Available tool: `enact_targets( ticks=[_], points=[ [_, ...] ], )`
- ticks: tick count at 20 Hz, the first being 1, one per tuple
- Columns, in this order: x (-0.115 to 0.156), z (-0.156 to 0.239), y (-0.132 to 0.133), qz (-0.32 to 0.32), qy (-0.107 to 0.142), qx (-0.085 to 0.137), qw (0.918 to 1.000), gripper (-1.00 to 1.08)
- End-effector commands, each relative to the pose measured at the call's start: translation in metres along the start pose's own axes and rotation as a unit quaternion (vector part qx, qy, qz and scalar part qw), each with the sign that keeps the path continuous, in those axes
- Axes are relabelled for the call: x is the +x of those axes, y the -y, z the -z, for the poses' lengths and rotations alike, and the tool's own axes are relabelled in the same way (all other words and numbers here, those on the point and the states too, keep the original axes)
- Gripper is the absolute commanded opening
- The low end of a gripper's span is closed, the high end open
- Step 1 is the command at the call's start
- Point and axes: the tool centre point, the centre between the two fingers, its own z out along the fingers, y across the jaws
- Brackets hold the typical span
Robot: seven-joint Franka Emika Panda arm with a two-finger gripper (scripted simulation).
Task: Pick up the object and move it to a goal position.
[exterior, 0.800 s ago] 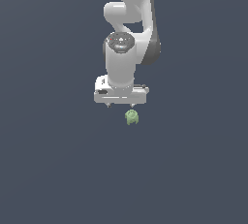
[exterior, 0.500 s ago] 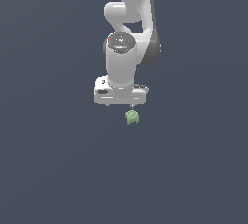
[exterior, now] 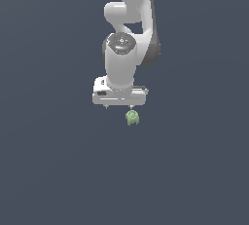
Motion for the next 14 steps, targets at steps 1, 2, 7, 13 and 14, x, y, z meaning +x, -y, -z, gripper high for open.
enact_targets(
  ticks=[1, 2, 7, 13, 14],
  points=[
    [0.0, -0.002, 0.002, 0.002, 0.0, 0.001, 1.0, 1.0],
    [-0.001, -0.004, 0.003, 0.004, -0.001, 0.001, 1.0, 1.0],
    [-0.003, -0.018, 0.016, 0.018, -0.005, 0.006, 0.9998, 1.0],
    [-0.012, -0.046, 0.041, 0.047, -0.013, 0.016, 0.9987, 1.0],
    [-0.013, -0.051, 0.045, 0.052, -0.014, 0.018, 0.9984, 1.0]
  ],
)
